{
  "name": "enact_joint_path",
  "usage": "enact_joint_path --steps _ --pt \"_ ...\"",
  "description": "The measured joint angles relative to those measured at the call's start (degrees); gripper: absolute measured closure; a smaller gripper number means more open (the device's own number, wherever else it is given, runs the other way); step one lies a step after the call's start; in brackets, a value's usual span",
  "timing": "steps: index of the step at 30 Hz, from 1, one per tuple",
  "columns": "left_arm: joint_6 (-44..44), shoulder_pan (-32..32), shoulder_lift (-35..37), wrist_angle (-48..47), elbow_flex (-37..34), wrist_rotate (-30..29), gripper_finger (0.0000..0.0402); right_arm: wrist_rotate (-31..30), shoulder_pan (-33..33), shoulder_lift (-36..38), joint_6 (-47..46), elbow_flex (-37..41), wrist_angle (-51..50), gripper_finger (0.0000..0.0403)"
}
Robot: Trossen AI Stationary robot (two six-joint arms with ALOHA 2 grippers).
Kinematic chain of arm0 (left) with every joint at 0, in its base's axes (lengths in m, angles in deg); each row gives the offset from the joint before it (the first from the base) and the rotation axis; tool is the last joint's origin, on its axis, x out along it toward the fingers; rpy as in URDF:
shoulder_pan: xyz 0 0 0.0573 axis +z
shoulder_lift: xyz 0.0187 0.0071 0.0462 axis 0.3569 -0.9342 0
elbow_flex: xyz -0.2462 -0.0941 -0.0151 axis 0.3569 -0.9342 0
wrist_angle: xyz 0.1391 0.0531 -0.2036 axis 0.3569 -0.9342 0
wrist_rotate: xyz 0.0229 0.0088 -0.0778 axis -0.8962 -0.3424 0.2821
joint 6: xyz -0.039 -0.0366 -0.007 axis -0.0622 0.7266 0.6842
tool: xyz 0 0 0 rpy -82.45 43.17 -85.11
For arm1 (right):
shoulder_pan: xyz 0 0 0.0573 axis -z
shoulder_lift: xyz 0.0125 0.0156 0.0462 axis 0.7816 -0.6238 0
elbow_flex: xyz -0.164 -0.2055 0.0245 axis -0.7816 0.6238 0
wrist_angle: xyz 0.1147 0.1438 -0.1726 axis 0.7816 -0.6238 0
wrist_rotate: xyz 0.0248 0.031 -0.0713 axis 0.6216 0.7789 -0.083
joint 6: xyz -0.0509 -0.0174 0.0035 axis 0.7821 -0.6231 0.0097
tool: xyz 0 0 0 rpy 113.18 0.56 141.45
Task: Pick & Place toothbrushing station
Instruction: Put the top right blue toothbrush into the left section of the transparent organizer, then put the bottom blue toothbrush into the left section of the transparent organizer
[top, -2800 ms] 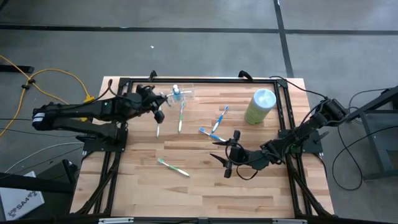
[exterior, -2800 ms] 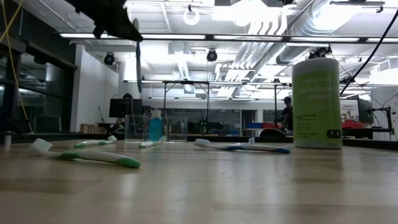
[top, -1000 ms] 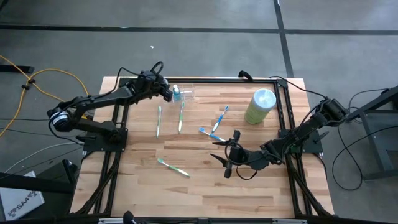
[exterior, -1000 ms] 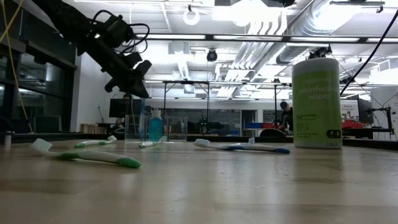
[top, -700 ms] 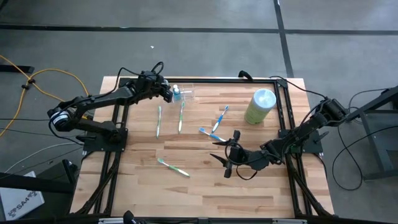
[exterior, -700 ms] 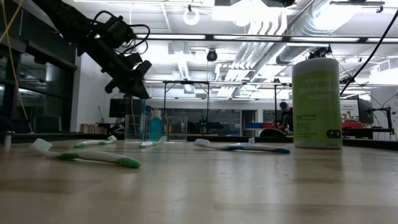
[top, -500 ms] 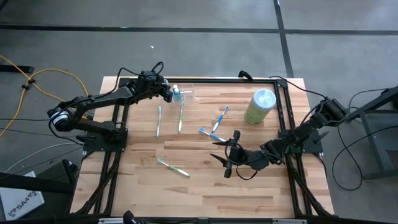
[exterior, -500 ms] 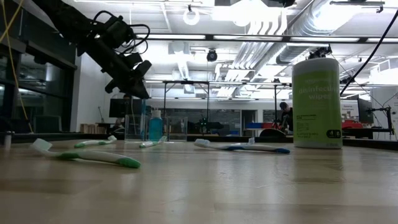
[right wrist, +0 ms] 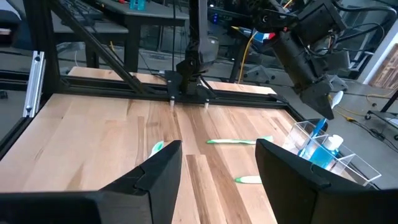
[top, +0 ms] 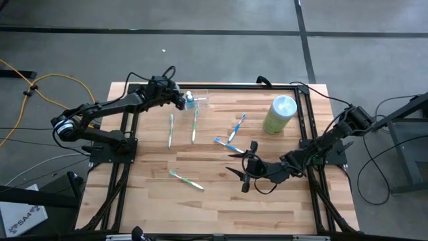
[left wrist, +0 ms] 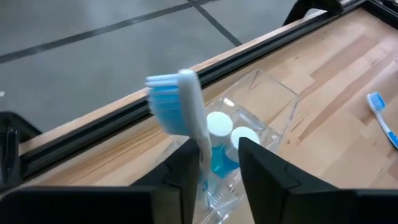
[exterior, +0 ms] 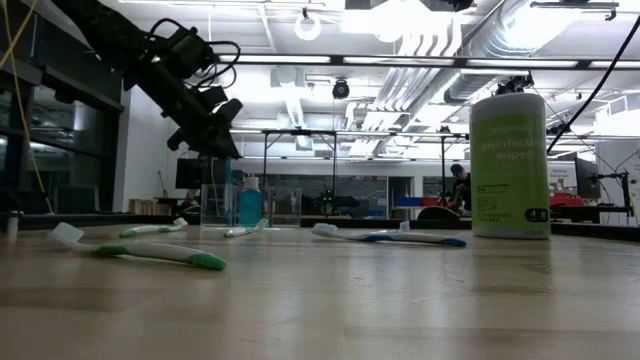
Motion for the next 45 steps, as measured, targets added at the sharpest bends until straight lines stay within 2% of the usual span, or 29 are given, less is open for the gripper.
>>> enact_joint_path --steps 4,16,21,33,40,45 --pt "1.7 0.3 0.0 -2.0 0.0 0.0 0.0277 0.0 0.0 0.0 0.0 0.0 0.0 0.0205" --pt "5.7 0.3 0.0 -5.5 0.0 -0.4 0.0275 0.0 0.0 0.0 0.0 0.0 0.0 0.0205" --pt "7.3 0.9 0.0 -7.0 0.0 -5.2 0.0275 0.0 0.0 0.0 0.0 0.0 0.0 0.0205" --pt "9.1 1.5 0.0 -10.7 0.0 -10.5 0.0275 0.0 0.0 0.0 0.0 0.0 0.0 0.0205" --pt "9.2 2.7 0.0 -13.7 0.0 -10.4 0.0275 0.0 0.0 0.0 0.0 0.0 0.0 0.0205" --pt "9.8 2.7 0.0 -14.2 0.0 -6.8 0.0275 0.1 0.0 0.0 0.0 0.0 0.0 0.0205"
